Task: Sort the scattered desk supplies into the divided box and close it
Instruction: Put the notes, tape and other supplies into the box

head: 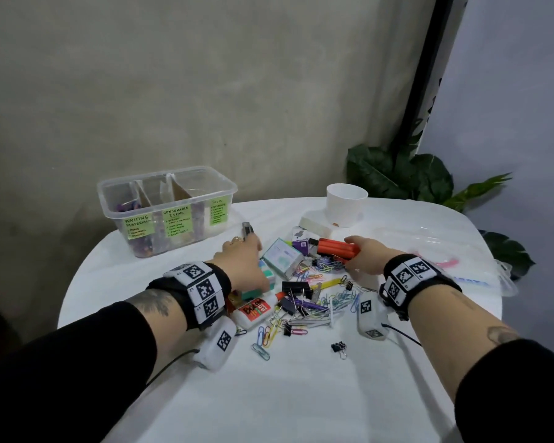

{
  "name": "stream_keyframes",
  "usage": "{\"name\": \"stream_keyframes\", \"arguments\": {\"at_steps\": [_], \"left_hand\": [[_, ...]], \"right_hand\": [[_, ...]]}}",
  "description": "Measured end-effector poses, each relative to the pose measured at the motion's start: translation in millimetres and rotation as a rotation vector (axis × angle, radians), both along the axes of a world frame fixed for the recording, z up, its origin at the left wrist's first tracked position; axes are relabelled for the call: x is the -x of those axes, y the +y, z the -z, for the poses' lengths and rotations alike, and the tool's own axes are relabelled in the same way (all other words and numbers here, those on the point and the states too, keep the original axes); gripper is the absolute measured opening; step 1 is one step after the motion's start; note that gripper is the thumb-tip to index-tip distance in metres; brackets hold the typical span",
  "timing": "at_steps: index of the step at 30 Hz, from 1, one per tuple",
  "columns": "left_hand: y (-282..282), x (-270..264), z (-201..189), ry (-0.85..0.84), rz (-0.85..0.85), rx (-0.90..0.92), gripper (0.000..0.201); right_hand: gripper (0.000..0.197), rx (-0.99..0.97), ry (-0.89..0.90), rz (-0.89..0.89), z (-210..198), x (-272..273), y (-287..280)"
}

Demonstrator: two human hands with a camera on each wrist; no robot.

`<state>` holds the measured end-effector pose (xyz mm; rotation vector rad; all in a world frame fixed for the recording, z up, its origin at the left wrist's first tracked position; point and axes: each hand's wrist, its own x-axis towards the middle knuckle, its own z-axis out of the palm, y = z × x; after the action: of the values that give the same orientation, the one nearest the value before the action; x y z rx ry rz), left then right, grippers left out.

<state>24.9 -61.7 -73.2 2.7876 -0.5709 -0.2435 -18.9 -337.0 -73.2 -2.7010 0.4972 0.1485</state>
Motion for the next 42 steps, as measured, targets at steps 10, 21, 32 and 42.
{"name": "stream_keyframes", "arguments": {"at_steps": [10,21,32,42], "left_hand": [[-39.8,-4.4,-3.8,-0.061,0.357,-0.305,0.048],[-6.7,-19.7,-3.4,-0.11,0.051,-0.09,0.097],[20.0,-19.6,-10.3,-0.058,0.079,-0.043,0.086],[24.7,-1.8,-35.3,0.058,0.128,0.698,0.083]], "right_hand": [[0.046,-0.141,0.006,-0.092,-3.2,7.6,6.8],[0.052,0.119,0.096,0.082,-12.9,21.2,-0.5],[0.027,-0.568,-0.234,-0.076,-36.7,2.7,70.7],[0.057,-1.192,0.023,-0.104,-51.9,-18.4,131.6]]}}
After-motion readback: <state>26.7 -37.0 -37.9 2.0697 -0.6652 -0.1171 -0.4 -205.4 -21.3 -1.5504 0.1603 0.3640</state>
